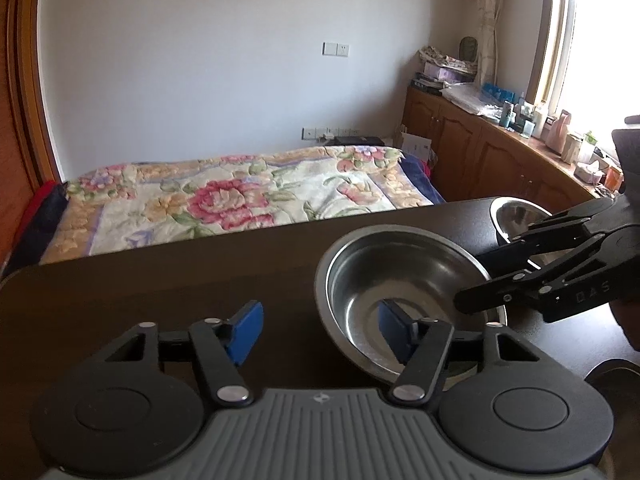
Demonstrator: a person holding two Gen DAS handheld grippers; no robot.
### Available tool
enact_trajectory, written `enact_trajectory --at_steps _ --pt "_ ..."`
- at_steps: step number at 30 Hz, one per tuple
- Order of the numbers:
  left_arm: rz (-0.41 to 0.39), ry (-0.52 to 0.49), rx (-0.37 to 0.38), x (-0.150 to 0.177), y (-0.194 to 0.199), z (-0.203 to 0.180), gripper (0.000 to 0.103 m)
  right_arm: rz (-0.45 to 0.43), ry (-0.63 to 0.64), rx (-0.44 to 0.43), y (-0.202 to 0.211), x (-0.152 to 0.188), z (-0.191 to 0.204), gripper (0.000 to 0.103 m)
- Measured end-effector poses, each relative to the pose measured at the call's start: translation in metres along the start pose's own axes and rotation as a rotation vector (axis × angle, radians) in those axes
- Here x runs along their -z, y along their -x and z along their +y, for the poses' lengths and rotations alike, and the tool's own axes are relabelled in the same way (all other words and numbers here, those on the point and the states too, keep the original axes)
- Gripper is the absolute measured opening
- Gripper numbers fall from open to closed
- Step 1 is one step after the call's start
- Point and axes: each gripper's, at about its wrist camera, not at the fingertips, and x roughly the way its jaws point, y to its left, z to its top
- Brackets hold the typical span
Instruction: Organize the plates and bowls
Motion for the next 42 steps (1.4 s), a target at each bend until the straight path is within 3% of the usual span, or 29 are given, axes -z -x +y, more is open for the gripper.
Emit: enact_trajectory --at_steps 4,5,6,7,8,11,16,32,35,42 --pt "0.021 0.009 0.015 0.002 -0.006 -0.001 0.062 0.024 -0.008 0.011 -0.009 0.0 -0.001 0.049" --pt "0.027 0.014 0.021 0.003 -0.007 -0.001 0.054 0.031 -0.009 0.009 -0.011 0.001 -0.002 0.047" --pt "0.034 0.018 0.03 0.004 -0.008 -0.002 0.039 0.035 -0.01 0.0 -0.012 0.001 -0.002 0.043" --pt "0.035 0.016 0.045 0.004 -0.007 -0.004 0.029 0.036 -0.009 -0.007 -0.012 0.001 -0.001 0.035" --pt "0.037 0.01 0.035 0.004 -0.004 -0.008 0.028 0.036 -0.001 -0.013 -0.012 0.001 0.001 0.029" --pt "0.0 -0.033 0.001 0.005 0.006 -0.019 0.026 0.023 0.035 0.016 -0.009 0.001 0.007 0.023" --pt "-0.027 -0.03 0.017 0.001 0.02 -0.023 0.026 -0.008 0.022 0.036 0.001 0.001 0.005 0.016" --pt "-0.142 -0.083 0.039 0.001 0.078 -0.067 0.026 -0.158 0.029 0.056 0.067 0.013 0.029 0.013" --pt "-0.155 -0.095 0.043 0.004 0.086 -0.071 0.019 -0.187 0.017 0.072 0.079 0.019 0.032 0.009" --pt "-0.199 -0.104 0.066 0.006 0.111 -0.085 0.019 -0.231 0.022 0.101 0.105 0.027 0.04 0.009"
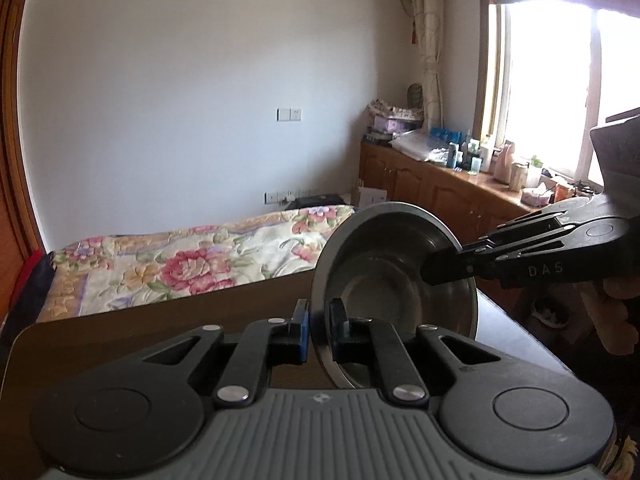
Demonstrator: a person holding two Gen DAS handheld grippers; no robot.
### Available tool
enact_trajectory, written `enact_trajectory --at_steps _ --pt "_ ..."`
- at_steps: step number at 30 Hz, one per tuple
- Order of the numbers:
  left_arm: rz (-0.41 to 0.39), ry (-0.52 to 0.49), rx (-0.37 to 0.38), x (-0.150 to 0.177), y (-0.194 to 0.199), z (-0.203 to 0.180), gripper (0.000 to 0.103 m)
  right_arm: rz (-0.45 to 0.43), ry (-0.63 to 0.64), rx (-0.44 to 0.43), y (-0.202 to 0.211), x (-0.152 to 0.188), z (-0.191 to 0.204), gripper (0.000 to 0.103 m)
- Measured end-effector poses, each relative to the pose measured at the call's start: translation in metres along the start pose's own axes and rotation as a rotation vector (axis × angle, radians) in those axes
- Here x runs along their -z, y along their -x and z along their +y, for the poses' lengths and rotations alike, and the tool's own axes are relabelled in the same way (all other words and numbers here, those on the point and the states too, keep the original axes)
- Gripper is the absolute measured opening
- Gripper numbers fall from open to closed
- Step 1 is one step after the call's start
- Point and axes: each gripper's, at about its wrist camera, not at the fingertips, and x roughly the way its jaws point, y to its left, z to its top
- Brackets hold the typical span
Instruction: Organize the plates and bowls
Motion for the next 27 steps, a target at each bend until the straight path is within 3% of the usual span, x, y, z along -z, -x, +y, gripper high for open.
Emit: enact_trajectory --at_steps 14,27 --pt "0.004 -0.003 0.054 0.034 0.038 -0.029 0.019 -0.01 -0.008 0.016 0.044 0.033 0.016 0.009" --pt "0.032 0.031 0.069 0.082 0.046 -0.039 0.019 0.022 -0.007 0.036 0.051 0.074 0.032 0.009"
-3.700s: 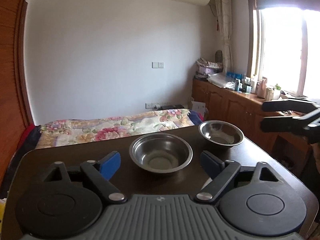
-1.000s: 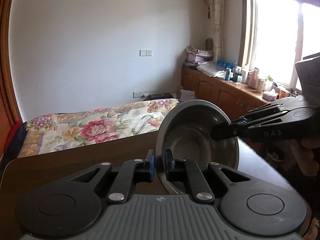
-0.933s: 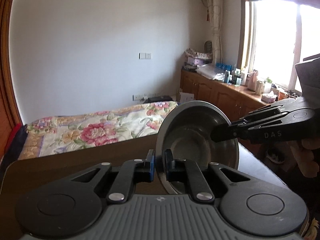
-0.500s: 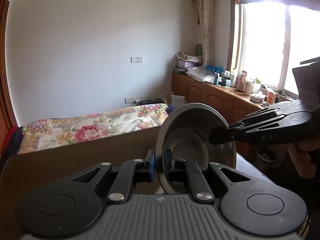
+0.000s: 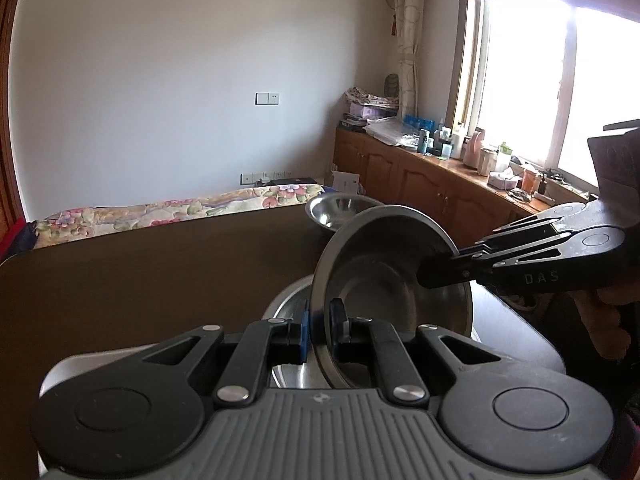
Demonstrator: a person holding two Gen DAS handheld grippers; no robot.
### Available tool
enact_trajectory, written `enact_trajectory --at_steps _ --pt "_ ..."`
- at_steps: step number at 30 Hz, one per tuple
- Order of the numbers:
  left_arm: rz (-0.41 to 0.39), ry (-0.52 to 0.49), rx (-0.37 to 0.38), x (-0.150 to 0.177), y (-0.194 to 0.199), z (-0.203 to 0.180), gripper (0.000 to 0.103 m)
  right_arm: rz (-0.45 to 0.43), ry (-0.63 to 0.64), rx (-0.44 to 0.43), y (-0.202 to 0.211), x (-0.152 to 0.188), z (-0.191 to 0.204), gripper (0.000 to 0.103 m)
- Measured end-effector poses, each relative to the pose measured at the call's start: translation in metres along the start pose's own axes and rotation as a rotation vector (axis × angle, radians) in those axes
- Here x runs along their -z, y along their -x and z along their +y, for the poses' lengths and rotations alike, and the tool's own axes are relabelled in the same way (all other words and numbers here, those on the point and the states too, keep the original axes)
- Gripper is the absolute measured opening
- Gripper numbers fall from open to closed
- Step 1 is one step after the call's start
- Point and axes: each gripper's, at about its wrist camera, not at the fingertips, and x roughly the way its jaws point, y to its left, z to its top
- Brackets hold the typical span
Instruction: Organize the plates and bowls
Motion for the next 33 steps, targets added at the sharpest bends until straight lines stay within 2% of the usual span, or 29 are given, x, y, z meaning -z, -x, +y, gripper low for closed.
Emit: enact_trajectory --at_steps 18,25,28,33 --pt "0.063 0.054 0.002 0.024 -0.032 0.013 0.019 0.02 0.031 0.022 -0.02 0.025 0.008 0.009" --pt "0.036 0.016 -0.02 0.029 -0.034 0.012 0.019 0.001 0.048 0.035 -0.027 0.031 0.005 0.01" --pt "0.026 0.014 -0.027 0.029 -0.034 0.011 0.021 -0.012 0.07 0.048 -0.028 0.032 0.007 0.011" --pt "-0.012 0.026 -0.017 0.03 -0.03 0.014 0.04 -0.035 0.129 0.071 -0.027 0.038 0.015 0.012"
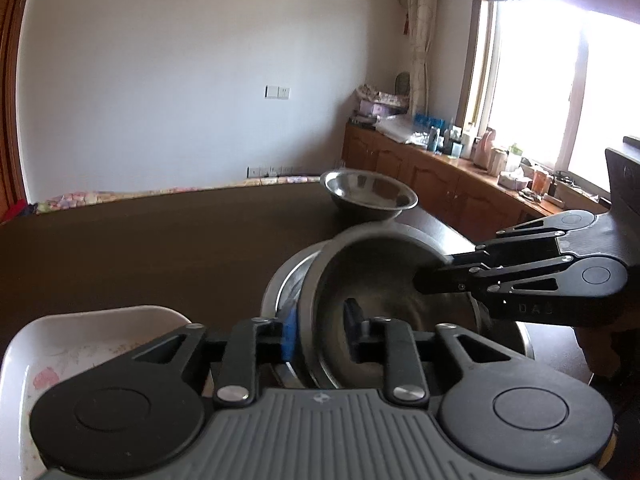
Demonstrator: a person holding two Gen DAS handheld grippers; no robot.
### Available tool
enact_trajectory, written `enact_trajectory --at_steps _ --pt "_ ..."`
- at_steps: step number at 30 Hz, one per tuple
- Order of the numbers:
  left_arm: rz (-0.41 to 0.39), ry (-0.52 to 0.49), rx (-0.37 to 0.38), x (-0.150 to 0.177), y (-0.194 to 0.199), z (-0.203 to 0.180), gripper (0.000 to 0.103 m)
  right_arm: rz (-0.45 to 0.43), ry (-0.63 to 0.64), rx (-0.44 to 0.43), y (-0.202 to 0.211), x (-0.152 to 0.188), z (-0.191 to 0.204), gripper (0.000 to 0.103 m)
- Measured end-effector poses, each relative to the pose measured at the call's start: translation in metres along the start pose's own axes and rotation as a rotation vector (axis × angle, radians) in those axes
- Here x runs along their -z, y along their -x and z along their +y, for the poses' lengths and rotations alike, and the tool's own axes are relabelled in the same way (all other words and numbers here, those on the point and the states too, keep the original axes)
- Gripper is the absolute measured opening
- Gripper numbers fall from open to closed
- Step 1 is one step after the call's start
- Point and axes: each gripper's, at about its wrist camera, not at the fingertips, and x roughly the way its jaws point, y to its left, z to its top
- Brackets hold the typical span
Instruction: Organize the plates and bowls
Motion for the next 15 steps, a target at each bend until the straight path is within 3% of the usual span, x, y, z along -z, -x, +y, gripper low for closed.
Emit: enact_trajectory --at_steps 3,11,15 --pt "-0.037 0.003 -0.005 0.0 0.005 -0.001 0.052 -0.029 0.012 0.03 0.004 0.001 0.003 0.014" --pt "-0.118 0.009 -0.012 -0.002 0.026 -0.006 0.067 -0.15 -0.036 0.054 0.026 0.003 0.005 0.026" --pt "-0.179 -0.017 -0.047 -0.004 0.041 -0.012 0.085 -0.231 -0.097 0.057 0.041 0.009 0.004 0.027"
